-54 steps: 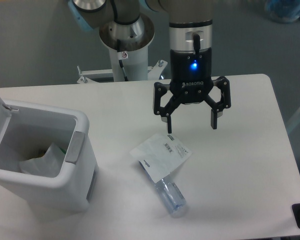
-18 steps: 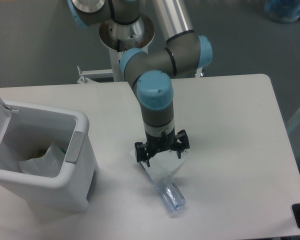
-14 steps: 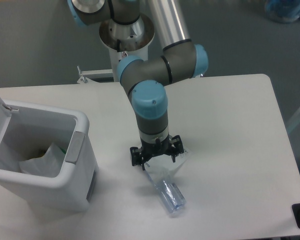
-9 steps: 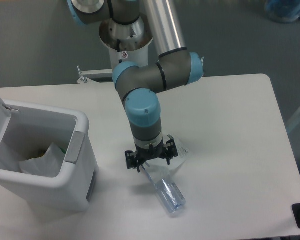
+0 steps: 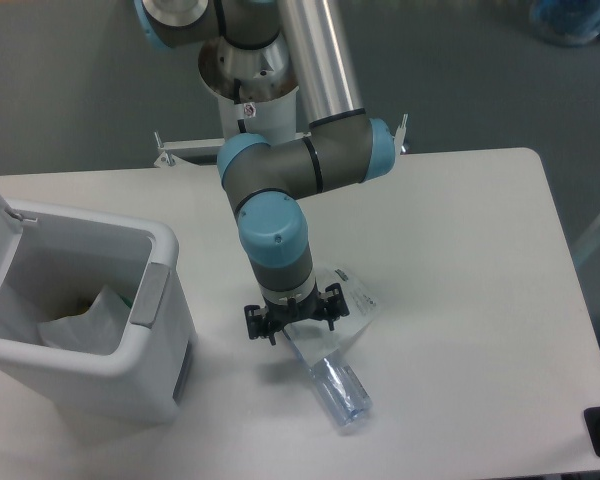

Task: Place the trash in the trash can
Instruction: 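Close the gripper on the edge of the white packaging bag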

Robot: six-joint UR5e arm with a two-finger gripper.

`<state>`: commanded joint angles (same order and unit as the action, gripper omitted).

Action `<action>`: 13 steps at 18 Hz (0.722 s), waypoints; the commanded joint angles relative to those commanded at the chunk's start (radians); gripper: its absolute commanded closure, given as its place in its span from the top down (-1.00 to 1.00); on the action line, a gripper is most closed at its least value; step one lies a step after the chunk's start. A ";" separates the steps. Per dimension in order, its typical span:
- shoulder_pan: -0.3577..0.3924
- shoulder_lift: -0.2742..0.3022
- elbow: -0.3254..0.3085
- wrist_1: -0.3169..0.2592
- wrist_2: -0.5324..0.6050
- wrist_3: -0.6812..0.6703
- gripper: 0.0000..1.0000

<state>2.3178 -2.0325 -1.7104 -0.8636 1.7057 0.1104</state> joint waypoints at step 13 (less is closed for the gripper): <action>-0.011 0.009 -0.018 -0.003 0.005 0.014 -1.00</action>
<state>2.3071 -2.0233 -1.7287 -0.8667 1.7105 0.1242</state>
